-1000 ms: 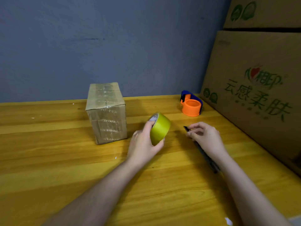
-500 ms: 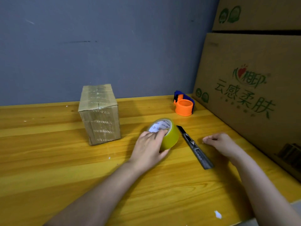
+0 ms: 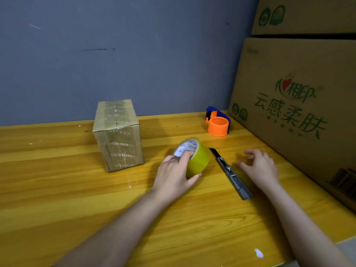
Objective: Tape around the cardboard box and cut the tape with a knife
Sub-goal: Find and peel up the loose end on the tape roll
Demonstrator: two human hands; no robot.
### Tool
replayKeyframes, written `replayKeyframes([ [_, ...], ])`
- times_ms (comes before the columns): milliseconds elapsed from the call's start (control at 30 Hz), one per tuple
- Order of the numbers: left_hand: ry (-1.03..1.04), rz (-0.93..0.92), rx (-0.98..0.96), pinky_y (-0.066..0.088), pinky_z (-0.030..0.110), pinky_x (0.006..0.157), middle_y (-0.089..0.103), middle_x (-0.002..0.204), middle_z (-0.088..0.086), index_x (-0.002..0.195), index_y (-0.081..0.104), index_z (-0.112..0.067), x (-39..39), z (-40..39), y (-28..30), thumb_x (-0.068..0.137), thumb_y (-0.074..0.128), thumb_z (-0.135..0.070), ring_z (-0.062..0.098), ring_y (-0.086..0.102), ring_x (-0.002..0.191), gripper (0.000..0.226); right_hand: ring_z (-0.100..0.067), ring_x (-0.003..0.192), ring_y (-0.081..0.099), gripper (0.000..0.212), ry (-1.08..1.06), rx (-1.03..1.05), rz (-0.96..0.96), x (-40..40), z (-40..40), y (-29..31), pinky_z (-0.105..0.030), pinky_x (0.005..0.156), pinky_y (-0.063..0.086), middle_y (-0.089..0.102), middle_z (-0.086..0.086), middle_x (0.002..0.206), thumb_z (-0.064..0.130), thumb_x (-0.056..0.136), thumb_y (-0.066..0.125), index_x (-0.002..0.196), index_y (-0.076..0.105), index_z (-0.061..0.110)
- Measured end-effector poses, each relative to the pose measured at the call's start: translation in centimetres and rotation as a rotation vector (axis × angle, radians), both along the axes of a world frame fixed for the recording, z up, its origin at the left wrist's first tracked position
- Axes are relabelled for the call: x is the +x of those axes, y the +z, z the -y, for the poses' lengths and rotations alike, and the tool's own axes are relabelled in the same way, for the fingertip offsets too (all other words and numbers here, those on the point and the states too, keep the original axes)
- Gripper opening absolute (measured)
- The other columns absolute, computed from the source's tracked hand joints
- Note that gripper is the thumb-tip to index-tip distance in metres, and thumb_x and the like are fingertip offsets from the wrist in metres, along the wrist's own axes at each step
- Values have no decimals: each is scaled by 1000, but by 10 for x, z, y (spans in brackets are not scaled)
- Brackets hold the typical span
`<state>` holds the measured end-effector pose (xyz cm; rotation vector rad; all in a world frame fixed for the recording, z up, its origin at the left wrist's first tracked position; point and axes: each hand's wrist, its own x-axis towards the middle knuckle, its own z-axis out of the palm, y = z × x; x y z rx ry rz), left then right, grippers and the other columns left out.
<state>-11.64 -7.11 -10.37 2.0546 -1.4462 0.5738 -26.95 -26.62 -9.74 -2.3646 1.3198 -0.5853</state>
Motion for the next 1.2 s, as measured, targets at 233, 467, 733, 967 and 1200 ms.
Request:
replayKeyframes([
  [233,14,-621,-233,50,38,67,64,81,0,93,38,-23,-1,-6,7,65,79,-43,29,61,76,53,-10,109,54,28,544,-253,474,45,-69,39,-33,96,45,60,6,116,31,90,56,116,59,23],
  [467,-89,-800,-313,38,10,60,50,76,-13,88,38,-22,11,-8,5,59,69,-30,-10,49,66,44,-10,117,51,32,785,-301,471,87,-105,26,-20,101,37,57,7,125,32,88,59,118,63,24],
  [733,-84,-777,-311,46,37,69,54,77,-11,93,41,-23,12,-6,2,58,64,-38,16,55,74,45,-6,114,54,30,749,-223,628,86,-103,20,-32,93,47,61,8,117,28,82,68,110,66,18],
  [967,-83,-703,-273,50,46,65,58,76,-4,93,38,-28,9,-8,4,56,61,-46,31,59,77,47,-5,113,56,29,745,-77,716,82,-103,19,-30,90,48,63,6,114,17,77,74,105,69,17],
  [1200,-89,-725,-272,49,44,65,56,74,-8,90,38,-29,10,-10,4,57,62,-45,19,55,70,44,-4,113,55,21,723,-40,714,82,-110,19,-29,91,45,62,7,113,14,76,74,95,70,21],
])
